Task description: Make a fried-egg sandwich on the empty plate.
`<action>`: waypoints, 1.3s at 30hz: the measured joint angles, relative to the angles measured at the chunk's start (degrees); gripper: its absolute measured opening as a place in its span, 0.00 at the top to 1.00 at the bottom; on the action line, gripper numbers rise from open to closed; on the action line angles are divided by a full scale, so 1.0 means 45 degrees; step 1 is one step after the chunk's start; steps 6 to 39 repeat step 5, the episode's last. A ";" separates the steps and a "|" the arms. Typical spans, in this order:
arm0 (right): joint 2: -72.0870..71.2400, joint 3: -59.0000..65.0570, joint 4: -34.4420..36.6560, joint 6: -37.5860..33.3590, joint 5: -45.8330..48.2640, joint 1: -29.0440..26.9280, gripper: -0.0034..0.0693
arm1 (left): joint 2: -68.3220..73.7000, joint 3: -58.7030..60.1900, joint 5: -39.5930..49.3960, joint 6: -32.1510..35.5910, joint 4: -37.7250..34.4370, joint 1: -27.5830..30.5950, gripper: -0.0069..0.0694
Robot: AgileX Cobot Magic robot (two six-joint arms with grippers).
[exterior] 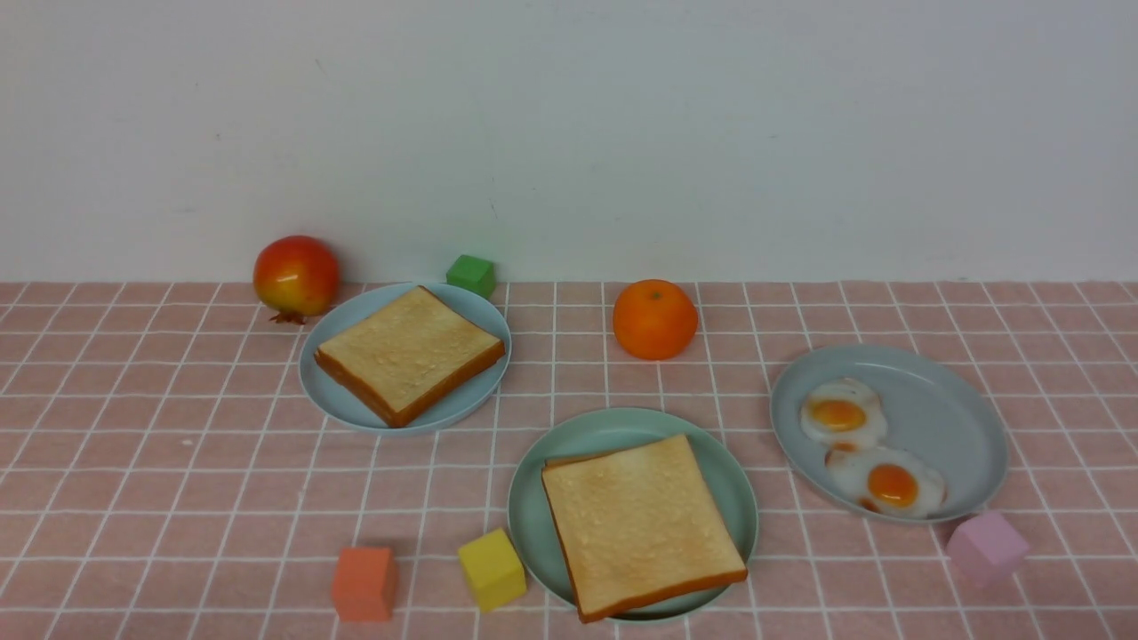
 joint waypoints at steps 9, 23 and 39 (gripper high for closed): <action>0.0000 0.0000 0.0000 0.0000 0.0000 0.0000 0.83 | 0.0000 0.0000 0.0000 0.0000 0.0000 0.0000 0.89; 0.0000 0.0000 0.0000 0.0000 0.0000 0.0000 0.83 | 0.0000 0.0000 0.0000 0.0000 0.0000 0.0000 0.89; 0.0000 0.0000 0.0000 0.0000 0.0000 0.0000 0.83 | 0.0000 0.0000 0.0000 0.0000 0.0000 0.0000 0.89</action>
